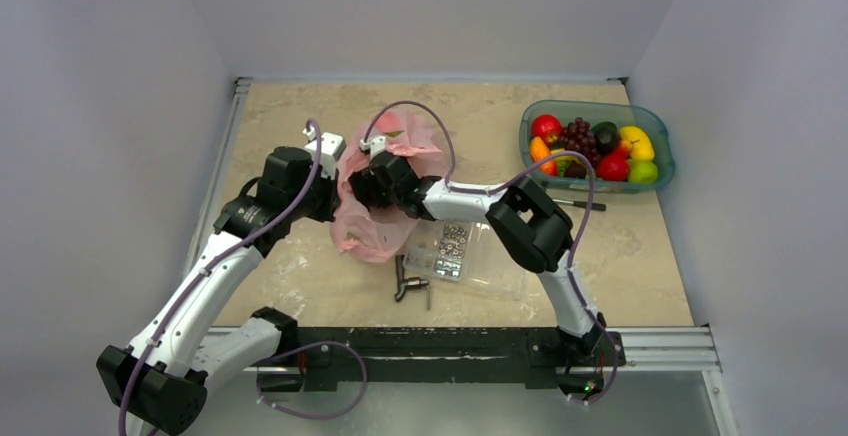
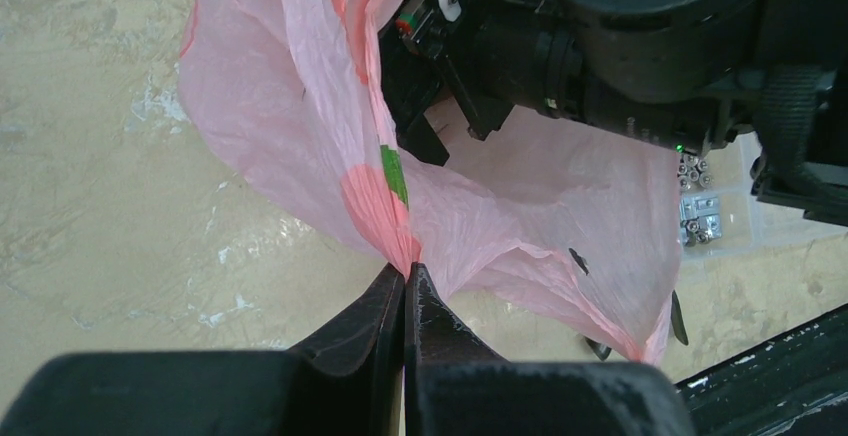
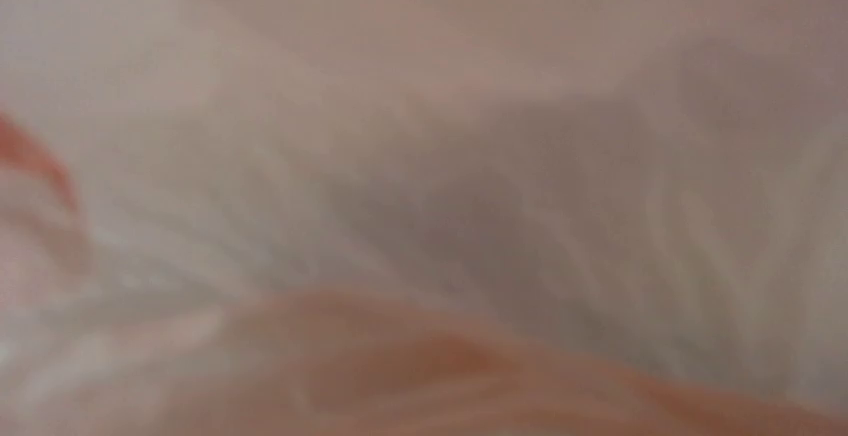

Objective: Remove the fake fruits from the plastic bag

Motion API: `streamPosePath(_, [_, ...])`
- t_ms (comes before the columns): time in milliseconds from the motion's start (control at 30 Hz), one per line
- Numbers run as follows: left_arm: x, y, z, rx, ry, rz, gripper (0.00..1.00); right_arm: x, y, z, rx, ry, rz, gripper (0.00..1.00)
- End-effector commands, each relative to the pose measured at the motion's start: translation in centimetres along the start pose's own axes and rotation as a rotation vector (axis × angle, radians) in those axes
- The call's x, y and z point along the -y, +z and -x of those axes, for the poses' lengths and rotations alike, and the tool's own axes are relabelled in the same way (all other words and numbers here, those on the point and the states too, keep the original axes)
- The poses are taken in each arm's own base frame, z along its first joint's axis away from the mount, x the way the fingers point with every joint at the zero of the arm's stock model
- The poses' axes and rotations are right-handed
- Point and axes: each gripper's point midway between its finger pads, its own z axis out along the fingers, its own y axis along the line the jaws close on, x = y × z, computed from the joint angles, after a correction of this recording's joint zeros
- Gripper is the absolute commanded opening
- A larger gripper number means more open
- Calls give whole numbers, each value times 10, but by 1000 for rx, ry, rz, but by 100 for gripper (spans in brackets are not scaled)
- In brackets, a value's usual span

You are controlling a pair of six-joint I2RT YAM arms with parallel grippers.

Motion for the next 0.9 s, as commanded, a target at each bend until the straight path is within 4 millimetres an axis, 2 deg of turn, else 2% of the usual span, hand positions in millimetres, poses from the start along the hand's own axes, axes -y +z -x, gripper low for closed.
streamPosePath(0, [2, -1, 15, 46, 15, -15, 0, 5, 2, 16, 36, -18, -69, 96])
streamPosePath(100, [1, -2, 15, 47, 15, -7, 0, 0, 1, 21, 40, -14, -50, 79])
streamPosePath(233, [-1, -3, 14, 47, 14, 5, 0, -8, -17, 43, 89, 12, -9, 52])
streamPosePath(300, [-2, -3, 14, 46, 12, 9, 0, -10, -31, 55, 117, 26, 2, 39])
streamPosePath(500, [-4, -5, 14, 51, 8, 23, 0, -12, -83, 87, 210, 60, 42, 14])
streamPosePath(700, [-5, -2, 12, 42, 5, 25, 0, -12, -135, 122, 302, 82, 71, 0])
streamPosePath(867, [-5, 0, 12, 30, 6, 26, 0, -3, -180, 156, 416, 79, 52, 0])
